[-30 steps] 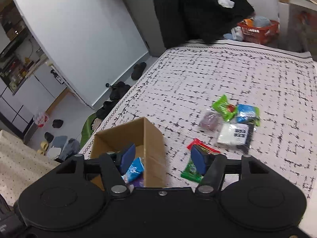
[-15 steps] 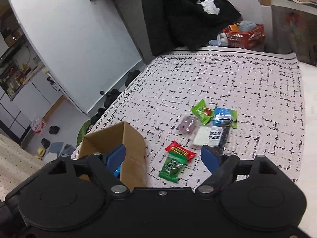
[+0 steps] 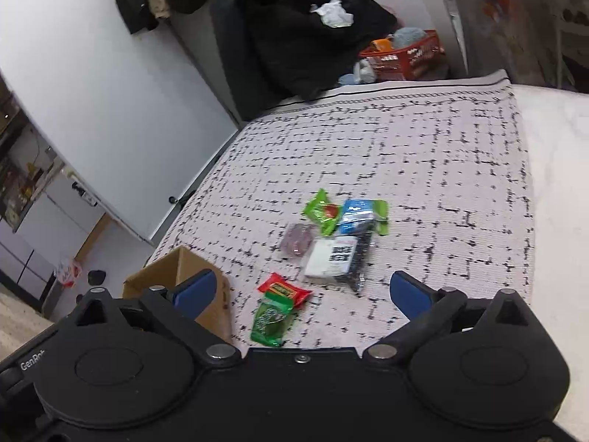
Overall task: Organize snacks
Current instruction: 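Move both tools back over the snack pile, left tool toward the green pack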
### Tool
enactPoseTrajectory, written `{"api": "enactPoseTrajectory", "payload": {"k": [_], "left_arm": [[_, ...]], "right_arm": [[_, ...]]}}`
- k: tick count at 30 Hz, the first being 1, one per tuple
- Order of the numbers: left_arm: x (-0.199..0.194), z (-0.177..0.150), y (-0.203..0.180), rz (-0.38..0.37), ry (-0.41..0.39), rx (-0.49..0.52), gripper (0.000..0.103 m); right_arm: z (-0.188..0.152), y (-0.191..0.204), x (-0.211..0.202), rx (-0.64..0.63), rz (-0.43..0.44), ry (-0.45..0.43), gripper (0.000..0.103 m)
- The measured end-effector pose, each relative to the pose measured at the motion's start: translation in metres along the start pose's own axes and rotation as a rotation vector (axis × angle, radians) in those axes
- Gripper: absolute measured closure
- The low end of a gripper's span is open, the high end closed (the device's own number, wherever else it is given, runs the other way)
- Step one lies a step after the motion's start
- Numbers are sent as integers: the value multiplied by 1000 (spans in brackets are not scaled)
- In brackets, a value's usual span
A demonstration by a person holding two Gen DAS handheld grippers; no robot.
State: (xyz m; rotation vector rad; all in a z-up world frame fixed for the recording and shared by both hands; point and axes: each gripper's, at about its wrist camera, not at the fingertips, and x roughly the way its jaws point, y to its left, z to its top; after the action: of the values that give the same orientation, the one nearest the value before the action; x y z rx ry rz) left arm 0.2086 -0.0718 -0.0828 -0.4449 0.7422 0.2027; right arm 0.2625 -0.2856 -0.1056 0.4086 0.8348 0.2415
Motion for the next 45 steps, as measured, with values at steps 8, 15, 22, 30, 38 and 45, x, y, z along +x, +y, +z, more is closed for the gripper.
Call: {"api": "enactPoseTrajectory", "payload": {"k": [8, 15, 22, 30, 38, 45], "left_arm": [[8, -6, -30, 14, 27, 62, 0], [18, -14, -51, 25, 45, 98, 0], [28, -23, -76, 7, 39, 135, 2], [55, -32, -91, 32, 54, 153, 15], [91, -38, -85, 99, 86, 186, 30], [117, -44, -79, 136, 123, 199, 30]], "right_arm": [[2, -32, 8, 55, 3, 33, 2], [1, -67, 17, 178, 35, 36, 2], [1, -85, 32, 248, 43, 41, 4], [3, -102, 55, 299, 72, 81, 11], [3, -108, 81, 310, 128, 144, 20], [5, -111, 104, 313, 152, 179, 24]]}}
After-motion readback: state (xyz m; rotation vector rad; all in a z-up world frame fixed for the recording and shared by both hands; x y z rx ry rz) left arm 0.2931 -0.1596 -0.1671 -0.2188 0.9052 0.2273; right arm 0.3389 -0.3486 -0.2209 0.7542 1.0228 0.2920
